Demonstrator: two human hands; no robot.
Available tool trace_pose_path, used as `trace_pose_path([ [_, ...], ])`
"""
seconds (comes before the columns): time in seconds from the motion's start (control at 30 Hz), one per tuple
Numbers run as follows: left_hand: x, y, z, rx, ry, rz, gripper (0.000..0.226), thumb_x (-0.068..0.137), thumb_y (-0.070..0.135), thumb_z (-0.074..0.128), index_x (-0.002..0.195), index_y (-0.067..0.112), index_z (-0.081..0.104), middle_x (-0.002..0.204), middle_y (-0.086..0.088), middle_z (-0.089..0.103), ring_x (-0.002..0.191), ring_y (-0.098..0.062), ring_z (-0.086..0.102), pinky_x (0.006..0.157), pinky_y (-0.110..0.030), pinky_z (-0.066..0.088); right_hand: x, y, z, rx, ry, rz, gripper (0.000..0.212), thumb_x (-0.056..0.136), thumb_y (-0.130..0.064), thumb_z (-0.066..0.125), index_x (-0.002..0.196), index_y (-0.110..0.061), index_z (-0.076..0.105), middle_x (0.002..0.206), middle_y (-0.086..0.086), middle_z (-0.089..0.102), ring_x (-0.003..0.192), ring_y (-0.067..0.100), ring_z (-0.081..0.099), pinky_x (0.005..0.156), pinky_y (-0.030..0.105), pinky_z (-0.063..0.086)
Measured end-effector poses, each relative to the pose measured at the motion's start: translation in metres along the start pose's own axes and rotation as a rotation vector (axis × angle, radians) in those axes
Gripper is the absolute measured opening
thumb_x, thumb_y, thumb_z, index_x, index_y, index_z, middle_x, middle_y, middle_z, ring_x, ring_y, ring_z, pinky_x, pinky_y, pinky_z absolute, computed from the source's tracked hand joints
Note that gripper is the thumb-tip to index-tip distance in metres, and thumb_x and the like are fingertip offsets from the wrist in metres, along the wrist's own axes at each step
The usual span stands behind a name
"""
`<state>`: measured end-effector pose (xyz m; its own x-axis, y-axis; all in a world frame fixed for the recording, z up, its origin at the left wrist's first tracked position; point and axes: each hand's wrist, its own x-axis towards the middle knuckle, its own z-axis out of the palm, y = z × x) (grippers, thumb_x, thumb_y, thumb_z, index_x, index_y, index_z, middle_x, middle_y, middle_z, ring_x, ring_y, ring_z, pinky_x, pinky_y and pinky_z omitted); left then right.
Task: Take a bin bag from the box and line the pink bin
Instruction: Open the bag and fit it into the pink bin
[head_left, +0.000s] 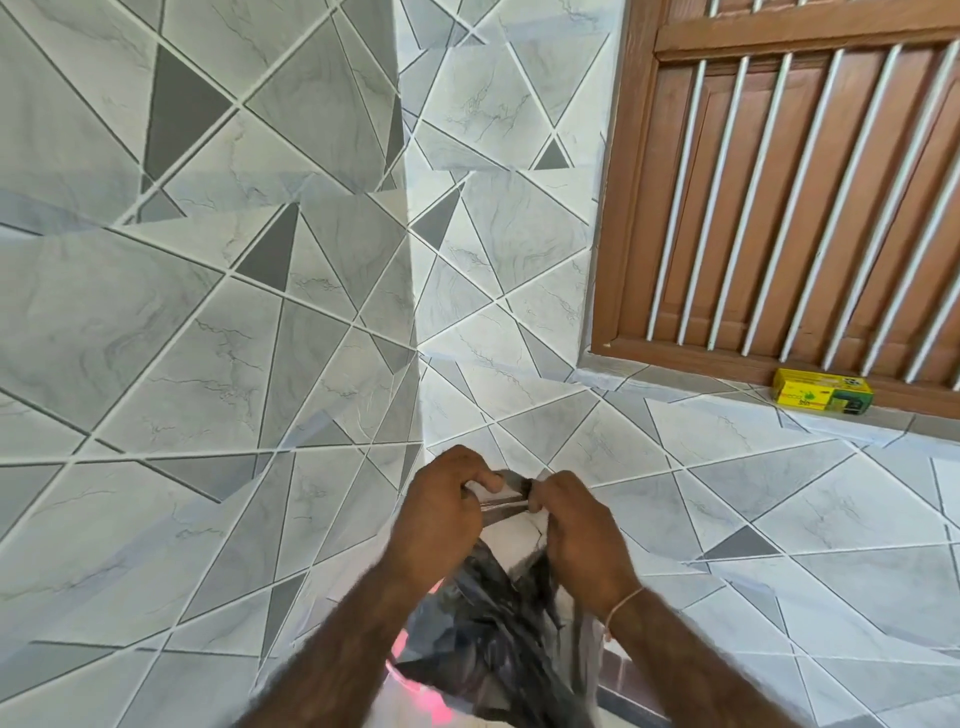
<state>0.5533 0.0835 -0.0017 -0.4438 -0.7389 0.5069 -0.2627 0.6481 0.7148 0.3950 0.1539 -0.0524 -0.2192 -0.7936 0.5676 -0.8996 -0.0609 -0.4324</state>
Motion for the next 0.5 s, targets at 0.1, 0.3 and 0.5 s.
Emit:
trace_pose_path([
  [0.1, -0.007, -0.003, -0.010, 0.398, -0.200, 0.056, 0.025, 0.081, 0.018, 0.042, 0.085, 0.019, 0.067, 0.092, 0.002, 0.067, 0.084, -0.019, 0.062, 0.073, -0.031, 0.051, 0.003, 0.009, -0.004, -0.398, -0.107, -0.091, 0.012, 0.073, -0.013, 0.059, 0.084, -0.016, 0.062, 0.090, 0.007, 0.061, 0.074, 0.031, 0.063, 0.049, 0.037, 0.050],
  [0.3, -0.014, -0.024, -0.007, 0.756, -0.352, 0.258, 0.042, 0.080, 0.026, 0.063, 0.118, 0.030, 0.045, 0.097, 0.001, 0.065, 0.076, -0.030, 0.067, 0.061, -0.032, 0.051, 0.006, 0.013, -0.019, -0.503, -0.167, 0.067, 0.030, 0.092, -0.032, 0.043, 0.113, -0.016, 0.057, 0.105, 0.008, 0.056, 0.085, 0.031, 0.064, 0.063, 0.041, 0.053],
  [0.5, -0.014, -0.075, -0.009, 1.071, -0.364, 0.418, 0.034, 0.052, 0.021, 0.072, 0.085, 0.028, 0.066, 0.059, 0.002, 0.058, 0.042, -0.021, 0.059, 0.032, -0.024, 0.040, -0.004, 0.047, -0.042, -0.656, -0.330, 0.162, 0.042, 0.090, -0.016, 0.052, 0.132, -0.020, 0.046, 0.113, 0.010, 0.054, 0.089, 0.031, 0.066, 0.073, 0.040, 0.055],
])
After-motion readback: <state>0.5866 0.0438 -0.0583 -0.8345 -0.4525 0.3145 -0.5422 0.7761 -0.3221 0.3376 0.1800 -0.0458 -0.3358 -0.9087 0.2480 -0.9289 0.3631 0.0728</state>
